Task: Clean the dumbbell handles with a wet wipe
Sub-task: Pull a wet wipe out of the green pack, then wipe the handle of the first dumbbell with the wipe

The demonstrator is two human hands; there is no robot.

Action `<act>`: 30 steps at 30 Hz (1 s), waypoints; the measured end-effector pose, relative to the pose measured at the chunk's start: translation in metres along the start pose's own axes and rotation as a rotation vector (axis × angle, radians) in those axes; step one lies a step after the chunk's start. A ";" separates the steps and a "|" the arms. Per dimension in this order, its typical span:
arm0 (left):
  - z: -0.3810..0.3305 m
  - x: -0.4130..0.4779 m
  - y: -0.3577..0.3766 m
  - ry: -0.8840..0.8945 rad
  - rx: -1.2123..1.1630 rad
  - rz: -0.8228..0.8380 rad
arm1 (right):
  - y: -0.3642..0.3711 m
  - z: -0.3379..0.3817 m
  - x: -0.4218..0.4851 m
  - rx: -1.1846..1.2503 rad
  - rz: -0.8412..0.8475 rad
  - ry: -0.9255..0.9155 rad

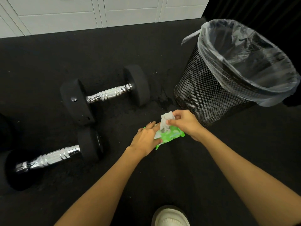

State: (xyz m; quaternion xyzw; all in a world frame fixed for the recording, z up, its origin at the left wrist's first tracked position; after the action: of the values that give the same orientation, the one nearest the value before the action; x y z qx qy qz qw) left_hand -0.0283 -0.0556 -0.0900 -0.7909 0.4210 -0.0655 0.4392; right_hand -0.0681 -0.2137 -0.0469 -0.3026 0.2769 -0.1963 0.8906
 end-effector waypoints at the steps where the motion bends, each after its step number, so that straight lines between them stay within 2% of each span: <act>1: -0.001 -0.001 -0.003 -0.011 -0.068 -0.024 | -0.003 0.003 -0.001 0.033 0.004 -0.015; 6: -0.007 -0.003 -0.035 -0.056 -0.513 -0.272 | -0.023 0.035 -0.007 0.186 -0.028 -0.059; 8: -0.010 -0.004 -0.054 -0.053 -0.683 -0.298 | -0.030 0.052 -0.012 0.287 0.026 -0.083; 11: -0.015 -0.008 -0.083 -0.013 -0.886 -0.240 | -0.038 0.076 -0.020 0.365 0.127 -0.146; 16: -0.019 -0.020 -0.121 0.015 -0.928 -0.265 | -0.036 0.106 -0.030 0.438 0.213 -0.261; 19: -0.011 -0.024 -0.128 -0.093 -0.936 -0.283 | -0.029 0.121 -0.036 0.493 0.105 -0.371; 22: -0.007 -0.029 -0.136 -0.247 -1.172 -0.289 | -0.017 0.132 -0.039 0.345 -0.041 -0.575; 25: 0.000 -0.032 -0.149 -0.379 -1.398 -0.340 | -0.003 0.143 -0.041 0.117 -0.093 -0.714; 27: 0.007 -0.036 -0.157 -0.448 -1.455 -0.362 | 0.004 0.149 -0.043 0.050 -0.075 -0.760; 30: 0.017 -0.043 -0.168 -0.504 -1.472 -0.335 | 0.016 0.156 -0.041 0.054 -0.027 -0.735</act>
State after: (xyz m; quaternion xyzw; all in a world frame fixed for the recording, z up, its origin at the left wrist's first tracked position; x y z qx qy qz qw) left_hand 0.0548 0.0300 0.0372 -0.9217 0.1196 0.3454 -0.1301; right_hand -0.0016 -0.1136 0.0618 -0.3330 -0.0708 -0.0937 0.9356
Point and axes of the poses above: each hand's wrist, its own x-axis towards the middle knuckle, its own y-axis out of the palm, z = x × y, the point moved 2 cm from there along x, towards the middle knuckle, and after that the axes turned 7 degrees about -z, right-handed, at the moved point
